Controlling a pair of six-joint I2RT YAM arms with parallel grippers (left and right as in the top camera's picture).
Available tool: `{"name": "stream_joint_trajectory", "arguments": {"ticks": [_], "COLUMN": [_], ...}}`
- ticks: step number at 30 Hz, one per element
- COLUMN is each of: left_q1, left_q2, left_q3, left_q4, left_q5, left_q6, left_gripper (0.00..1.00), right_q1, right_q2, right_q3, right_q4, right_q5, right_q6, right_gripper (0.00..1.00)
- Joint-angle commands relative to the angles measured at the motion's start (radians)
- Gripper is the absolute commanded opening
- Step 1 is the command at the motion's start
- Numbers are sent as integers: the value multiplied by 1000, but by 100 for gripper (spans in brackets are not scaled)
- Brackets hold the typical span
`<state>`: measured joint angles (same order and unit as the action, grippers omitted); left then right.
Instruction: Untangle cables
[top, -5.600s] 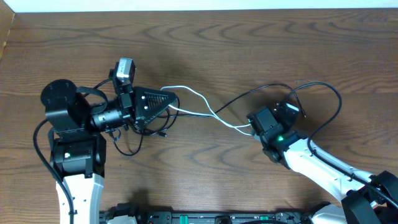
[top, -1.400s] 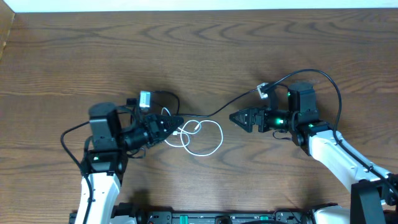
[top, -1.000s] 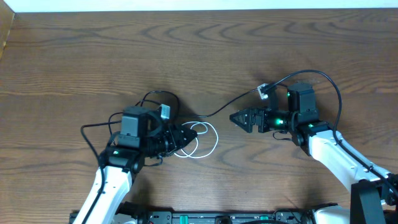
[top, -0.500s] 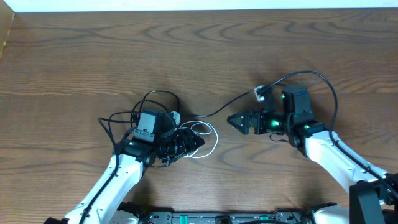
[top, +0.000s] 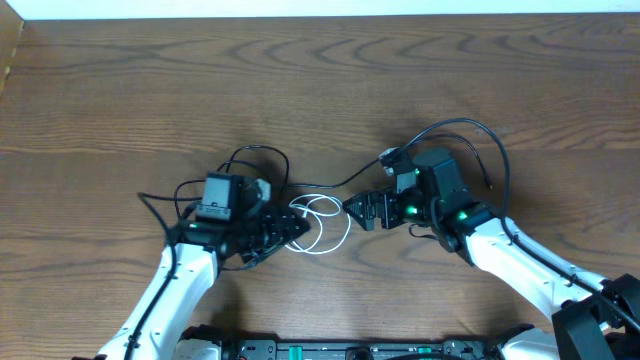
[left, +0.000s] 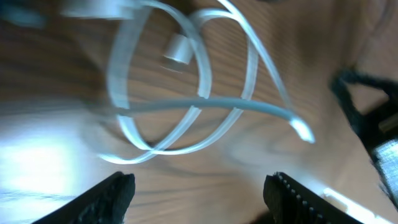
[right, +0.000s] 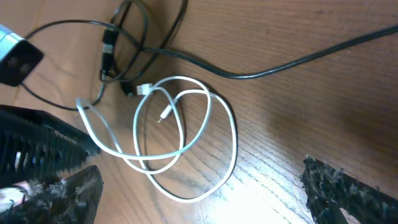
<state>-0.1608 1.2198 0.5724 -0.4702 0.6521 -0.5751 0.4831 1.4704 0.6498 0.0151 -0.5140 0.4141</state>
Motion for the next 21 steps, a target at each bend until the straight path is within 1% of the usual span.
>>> {"name": "stream_joint_trajectory", "arguments": {"ticks": [1,2,3,6,21], "left_q1": [68,75,77,77,77], "left_q2": [0,0,0,2,2], "left_q3": [20,20,20,17,-14], "left_q4": [-71,-91,-117,-158,-153], "left_q5": [-186,-234,-313,-409,-418], "left_q6": [48,48,48,48,47], "left_gripper": [72,72,72,72,72], "right_q1": [37,43,50,59,60], "right_q2": [-6,-6,-6,-6,-6], "right_q3": [3,3,3,3,3], "right_q4": [0,0,1,2,3], "right_q5": [114,122,132,143,146], "right_q6": [35,34,35,35,34], "right_gripper": [99,99,99,99,99]}}
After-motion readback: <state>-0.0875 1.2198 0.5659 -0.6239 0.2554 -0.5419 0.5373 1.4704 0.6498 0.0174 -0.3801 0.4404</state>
